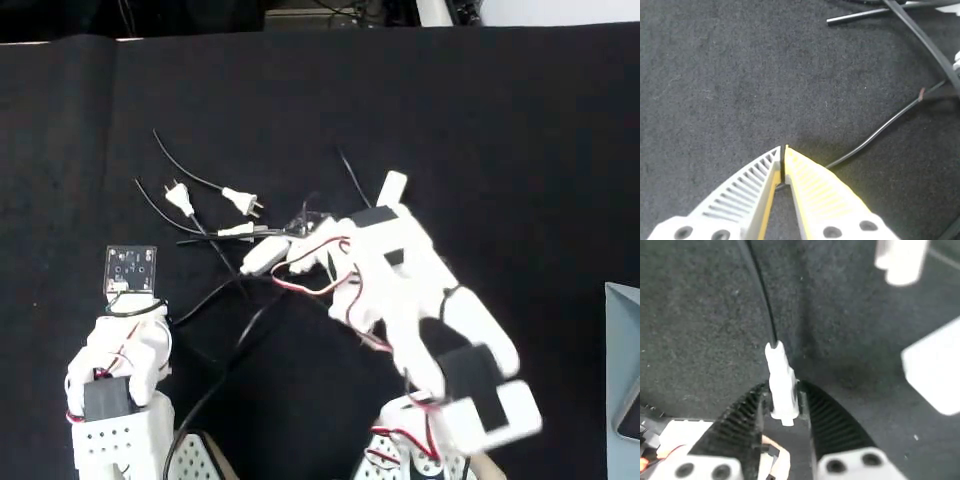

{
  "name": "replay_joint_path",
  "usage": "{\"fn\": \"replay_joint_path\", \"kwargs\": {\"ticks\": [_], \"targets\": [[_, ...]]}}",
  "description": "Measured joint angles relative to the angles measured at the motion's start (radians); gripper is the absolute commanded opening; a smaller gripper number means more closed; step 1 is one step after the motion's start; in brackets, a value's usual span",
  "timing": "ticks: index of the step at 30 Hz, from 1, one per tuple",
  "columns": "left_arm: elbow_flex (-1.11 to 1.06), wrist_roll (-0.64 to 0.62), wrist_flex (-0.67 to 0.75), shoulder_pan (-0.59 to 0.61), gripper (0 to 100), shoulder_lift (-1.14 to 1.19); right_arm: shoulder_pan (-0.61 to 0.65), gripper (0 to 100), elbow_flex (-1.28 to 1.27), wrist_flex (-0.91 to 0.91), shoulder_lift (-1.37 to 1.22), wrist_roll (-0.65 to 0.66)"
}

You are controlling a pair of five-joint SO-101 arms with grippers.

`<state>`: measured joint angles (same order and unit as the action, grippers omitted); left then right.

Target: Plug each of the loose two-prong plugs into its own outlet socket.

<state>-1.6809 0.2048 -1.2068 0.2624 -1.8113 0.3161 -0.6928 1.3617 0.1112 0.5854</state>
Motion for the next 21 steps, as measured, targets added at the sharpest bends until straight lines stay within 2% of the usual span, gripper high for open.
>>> {"fn": "replay_joint_path", "kwargs": {"ticks": [5,12,16,21], "targets": [[0.0,0.0,0.0,0.0,3,0.0,0.0,1.1,0.0,0.074,0.292,-0.018],[0.008,0.0,-0.02,0.0,3,0.0,0.0,1.1,0.0,0.114,0.675,-0.196],[0.058,0.075,-0.02,-0.005,3,0.0,0.0,1.1,-0.002,0.106,0.778,-0.295],[0.166,0.147,-0.02,-0.075,3,-0.005,0.002,1.1,-0.107,0.018,0.807,-0.42]]}}
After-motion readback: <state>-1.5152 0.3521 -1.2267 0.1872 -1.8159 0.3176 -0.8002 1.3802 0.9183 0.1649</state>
